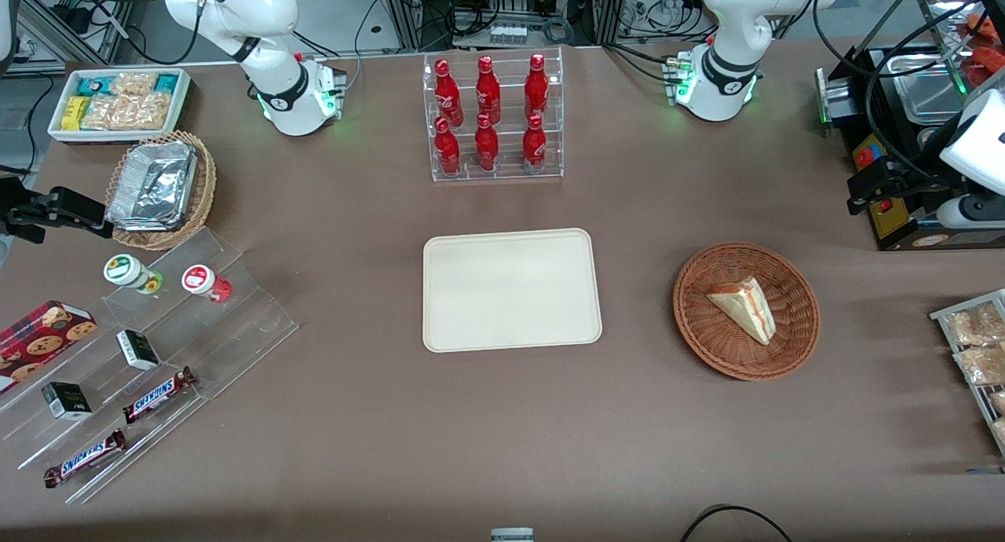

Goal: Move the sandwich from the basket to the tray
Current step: 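Move the left gripper over the wrapped sandwich in the wicker basket, then lower the left gripper and close it on the sandwich, then lift the sandwich and carry it over the beige tray, then lower the sandwich onto the tray and open the left gripper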

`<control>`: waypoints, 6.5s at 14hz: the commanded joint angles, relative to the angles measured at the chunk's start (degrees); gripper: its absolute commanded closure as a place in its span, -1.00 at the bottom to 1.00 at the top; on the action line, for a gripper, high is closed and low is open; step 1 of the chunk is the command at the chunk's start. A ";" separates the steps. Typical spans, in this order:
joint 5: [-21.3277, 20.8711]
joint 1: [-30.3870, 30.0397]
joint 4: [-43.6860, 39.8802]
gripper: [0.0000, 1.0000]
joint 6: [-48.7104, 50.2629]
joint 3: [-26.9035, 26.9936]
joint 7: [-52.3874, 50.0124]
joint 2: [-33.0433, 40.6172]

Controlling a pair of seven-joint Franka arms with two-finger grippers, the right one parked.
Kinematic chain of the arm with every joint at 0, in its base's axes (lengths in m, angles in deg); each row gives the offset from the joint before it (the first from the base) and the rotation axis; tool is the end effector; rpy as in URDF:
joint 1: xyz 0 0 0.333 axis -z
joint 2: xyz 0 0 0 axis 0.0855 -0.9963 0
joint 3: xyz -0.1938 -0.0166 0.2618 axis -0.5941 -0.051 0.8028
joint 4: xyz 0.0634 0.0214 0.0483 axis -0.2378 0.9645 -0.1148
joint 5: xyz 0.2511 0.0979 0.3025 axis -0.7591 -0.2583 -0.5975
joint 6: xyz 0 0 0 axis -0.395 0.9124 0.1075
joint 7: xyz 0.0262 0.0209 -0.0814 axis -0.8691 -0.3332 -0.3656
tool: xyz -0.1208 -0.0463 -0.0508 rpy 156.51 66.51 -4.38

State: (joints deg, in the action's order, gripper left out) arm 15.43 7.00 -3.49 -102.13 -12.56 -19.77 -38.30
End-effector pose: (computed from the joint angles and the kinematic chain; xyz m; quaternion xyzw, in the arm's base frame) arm 0.5701 -0.0340 0.6177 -1.0000 0.0020 0.0046 0.0043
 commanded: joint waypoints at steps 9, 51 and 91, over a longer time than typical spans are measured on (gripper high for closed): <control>0.86 0.53 18.84 -1.00 -17.69 0.23 0.58 1.95; -2.48 5.44 26.40 1.00 -33.07 -1.09 -25.25 -8.23; 1.39 43.34 2.71 -0.76 -36.98 -1.44 -36.15 -37.15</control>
State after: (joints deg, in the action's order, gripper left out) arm 17.57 49.34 0.62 -139.53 -14.89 -55.37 -75.18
